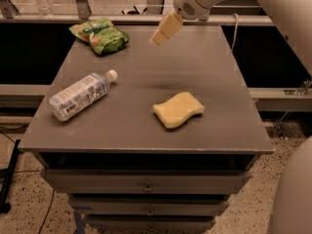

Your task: Pick green rice chip bag

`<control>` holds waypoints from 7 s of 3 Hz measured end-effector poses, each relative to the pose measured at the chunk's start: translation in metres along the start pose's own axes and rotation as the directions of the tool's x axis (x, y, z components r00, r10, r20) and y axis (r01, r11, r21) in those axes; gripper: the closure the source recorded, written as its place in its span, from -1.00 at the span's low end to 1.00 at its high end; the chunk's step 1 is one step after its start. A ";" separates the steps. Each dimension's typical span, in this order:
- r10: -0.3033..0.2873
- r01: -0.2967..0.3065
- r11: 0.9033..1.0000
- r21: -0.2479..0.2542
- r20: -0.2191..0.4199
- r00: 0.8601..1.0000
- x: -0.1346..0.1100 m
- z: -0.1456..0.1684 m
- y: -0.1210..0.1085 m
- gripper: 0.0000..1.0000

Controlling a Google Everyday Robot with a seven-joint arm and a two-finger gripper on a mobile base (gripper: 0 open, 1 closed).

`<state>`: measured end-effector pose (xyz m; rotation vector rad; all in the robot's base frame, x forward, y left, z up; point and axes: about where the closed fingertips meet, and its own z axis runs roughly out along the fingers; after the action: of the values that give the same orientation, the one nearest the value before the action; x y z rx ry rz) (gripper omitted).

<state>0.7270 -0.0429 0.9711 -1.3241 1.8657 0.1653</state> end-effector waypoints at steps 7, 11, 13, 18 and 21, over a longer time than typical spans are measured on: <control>0.073 -0.064 0.997 -0.046 0.231 0.970 -0.039 0.172 -0.019 -1.00; 0.036 -0.005 0.991 -0.134 0.228 0.973 -0.058 0.227 -0.004 -1.00; 0.046 -0.007 0.988 -0.153 0.250 0.967 -0.065 0.235 -0.004 -0.17; -0.037 0.053 0.998 -0.039 0.328 0.944 -0.092 0.185 -0.035 1.00; -0.157 0.114 0.985 0.128 0.405 0.901 -0.124 0.121 -0.062 1.00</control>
Offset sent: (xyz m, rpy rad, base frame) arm 0.0776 0.0877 -0.0281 0.0037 -0.0047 0.0320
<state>0.8574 0.0845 0.9973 -1.2321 1.4010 0.2538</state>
